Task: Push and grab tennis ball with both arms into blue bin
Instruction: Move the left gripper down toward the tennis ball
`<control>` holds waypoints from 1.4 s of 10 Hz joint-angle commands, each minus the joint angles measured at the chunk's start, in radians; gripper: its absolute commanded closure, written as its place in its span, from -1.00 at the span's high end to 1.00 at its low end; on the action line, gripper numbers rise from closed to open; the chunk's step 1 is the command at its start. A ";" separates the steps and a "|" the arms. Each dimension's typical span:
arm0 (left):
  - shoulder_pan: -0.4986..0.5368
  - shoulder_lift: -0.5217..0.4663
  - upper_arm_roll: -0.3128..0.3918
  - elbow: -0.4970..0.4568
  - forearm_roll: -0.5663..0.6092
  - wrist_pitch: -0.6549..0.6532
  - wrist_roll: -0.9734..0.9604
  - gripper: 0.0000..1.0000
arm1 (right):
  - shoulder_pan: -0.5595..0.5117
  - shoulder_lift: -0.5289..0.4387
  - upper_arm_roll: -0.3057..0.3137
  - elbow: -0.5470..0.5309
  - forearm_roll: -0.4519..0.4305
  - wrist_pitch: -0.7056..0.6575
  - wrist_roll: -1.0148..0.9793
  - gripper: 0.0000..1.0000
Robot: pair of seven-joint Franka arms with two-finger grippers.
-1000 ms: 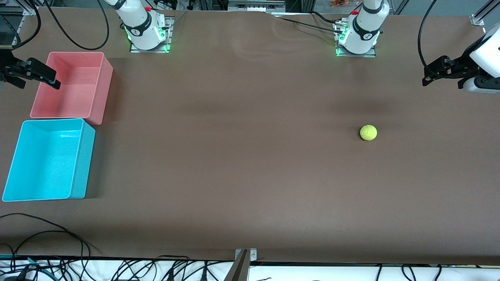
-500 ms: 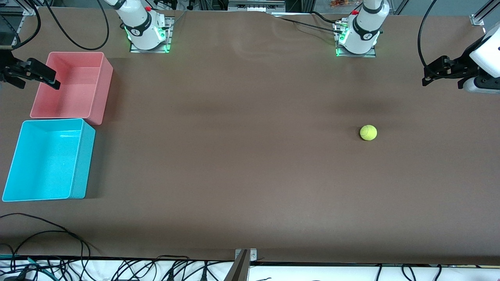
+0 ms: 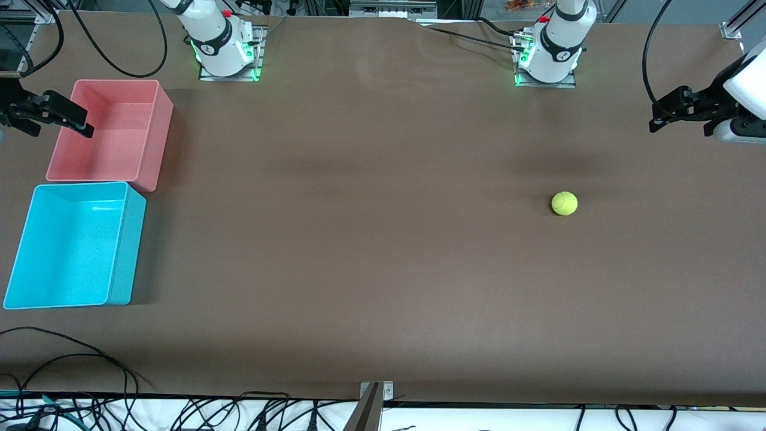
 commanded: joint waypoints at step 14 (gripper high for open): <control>0.061 0.002 0.007 -0.205 0.015 0.207 0.003 1.00 | -0.001 0.001 0.008 0.011 -0.001 -0.016 0.011 1.00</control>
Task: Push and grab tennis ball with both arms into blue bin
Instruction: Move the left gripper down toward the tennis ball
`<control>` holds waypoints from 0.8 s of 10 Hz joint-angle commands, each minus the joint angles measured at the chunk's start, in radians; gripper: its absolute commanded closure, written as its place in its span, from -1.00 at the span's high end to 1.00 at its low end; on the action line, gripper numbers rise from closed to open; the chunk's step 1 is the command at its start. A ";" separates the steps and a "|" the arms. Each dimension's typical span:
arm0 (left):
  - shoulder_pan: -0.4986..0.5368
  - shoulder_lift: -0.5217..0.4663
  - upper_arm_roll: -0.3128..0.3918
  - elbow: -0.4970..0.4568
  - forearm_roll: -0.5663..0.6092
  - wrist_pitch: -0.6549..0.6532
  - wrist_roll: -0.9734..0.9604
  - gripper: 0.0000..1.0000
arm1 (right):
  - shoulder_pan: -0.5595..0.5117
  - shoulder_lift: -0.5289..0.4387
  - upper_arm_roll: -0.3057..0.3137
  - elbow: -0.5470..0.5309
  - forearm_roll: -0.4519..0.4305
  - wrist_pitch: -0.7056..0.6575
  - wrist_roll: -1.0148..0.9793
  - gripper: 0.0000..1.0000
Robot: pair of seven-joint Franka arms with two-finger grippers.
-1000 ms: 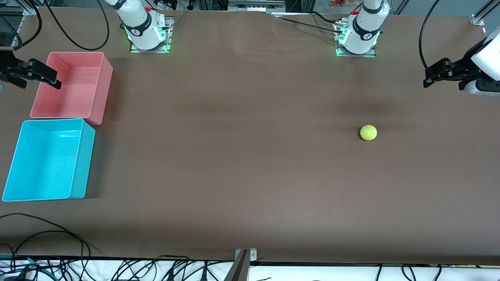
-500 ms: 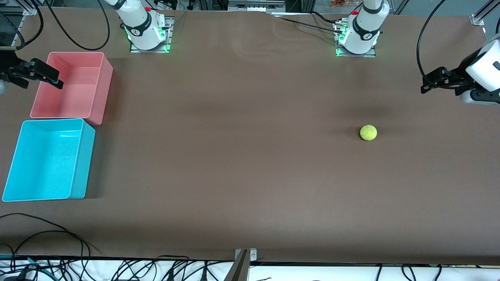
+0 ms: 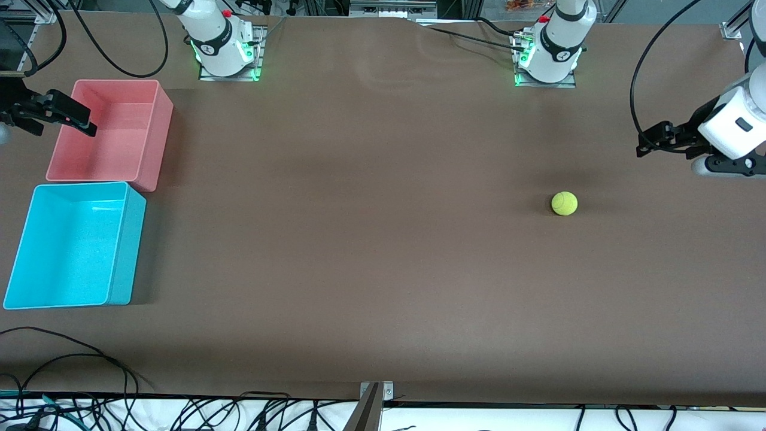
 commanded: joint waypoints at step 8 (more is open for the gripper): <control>0.028 -0.003 0.016 -0.127 0.035 0.098 -0.006 1.00 | 0.001 0.001 0.003 0.011 -0.002 -0.008 0.008 1.00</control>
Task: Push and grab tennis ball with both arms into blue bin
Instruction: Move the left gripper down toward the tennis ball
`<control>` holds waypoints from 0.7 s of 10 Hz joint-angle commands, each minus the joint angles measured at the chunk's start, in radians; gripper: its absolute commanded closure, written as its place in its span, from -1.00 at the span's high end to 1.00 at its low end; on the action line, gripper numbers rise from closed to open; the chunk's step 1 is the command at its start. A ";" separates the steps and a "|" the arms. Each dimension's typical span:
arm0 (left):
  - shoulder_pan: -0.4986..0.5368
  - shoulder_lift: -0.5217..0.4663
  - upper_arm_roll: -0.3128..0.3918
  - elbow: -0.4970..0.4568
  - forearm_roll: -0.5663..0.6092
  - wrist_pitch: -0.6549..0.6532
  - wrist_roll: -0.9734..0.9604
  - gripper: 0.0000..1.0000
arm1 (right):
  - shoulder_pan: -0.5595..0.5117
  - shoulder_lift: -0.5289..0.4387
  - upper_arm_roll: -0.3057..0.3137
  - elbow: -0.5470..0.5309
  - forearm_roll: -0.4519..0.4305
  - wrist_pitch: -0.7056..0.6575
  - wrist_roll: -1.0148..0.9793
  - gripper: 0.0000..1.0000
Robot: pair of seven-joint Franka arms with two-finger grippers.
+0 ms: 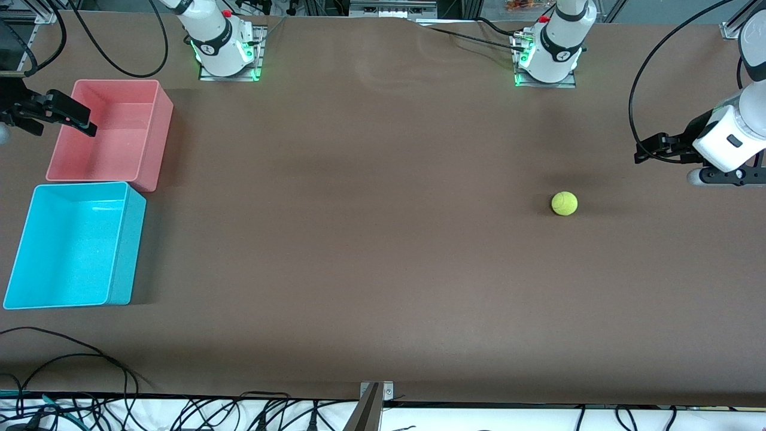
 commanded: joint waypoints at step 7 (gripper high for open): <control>0.011 0.001 -0.004 -0.215 0.101 0.249 0.001 1.00 | 0.001 0.010 0.003 0.011 -0.004 -0.004 0.011 1.00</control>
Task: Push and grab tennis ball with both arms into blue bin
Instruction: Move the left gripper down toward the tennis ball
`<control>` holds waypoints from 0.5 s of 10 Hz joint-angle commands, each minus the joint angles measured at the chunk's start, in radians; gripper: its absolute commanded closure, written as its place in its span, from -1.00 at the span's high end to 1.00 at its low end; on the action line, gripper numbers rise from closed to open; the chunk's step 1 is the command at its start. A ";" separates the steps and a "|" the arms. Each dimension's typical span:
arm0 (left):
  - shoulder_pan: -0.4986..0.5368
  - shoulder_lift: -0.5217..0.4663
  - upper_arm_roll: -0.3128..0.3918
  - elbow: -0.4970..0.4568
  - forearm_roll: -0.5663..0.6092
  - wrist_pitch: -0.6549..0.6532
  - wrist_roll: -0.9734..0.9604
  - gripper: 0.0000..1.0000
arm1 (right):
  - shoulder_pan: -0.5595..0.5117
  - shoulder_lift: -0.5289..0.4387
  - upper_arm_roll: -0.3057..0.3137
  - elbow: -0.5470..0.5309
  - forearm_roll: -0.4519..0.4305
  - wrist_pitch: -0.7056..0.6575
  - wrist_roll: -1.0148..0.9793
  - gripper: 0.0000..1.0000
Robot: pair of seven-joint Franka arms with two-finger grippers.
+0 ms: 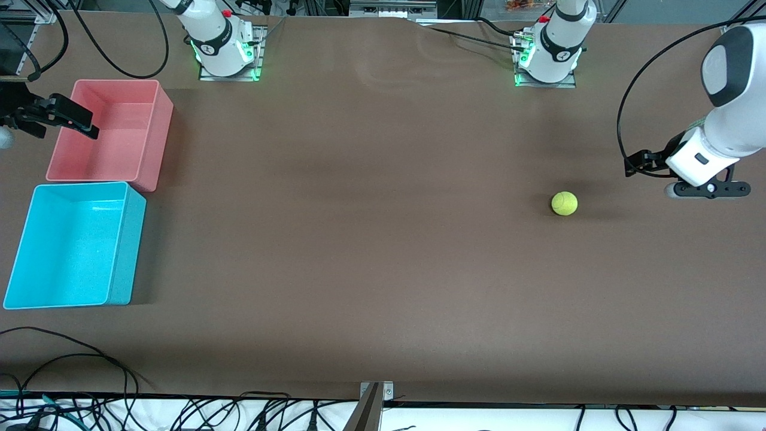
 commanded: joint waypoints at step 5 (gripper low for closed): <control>0.007 -0.002 -0.008 -0.127 0.014 0.086 0.001 -0.11 | -0.001 -0.002 0.003 0.012 -0.005 -0.008 0.002 1.00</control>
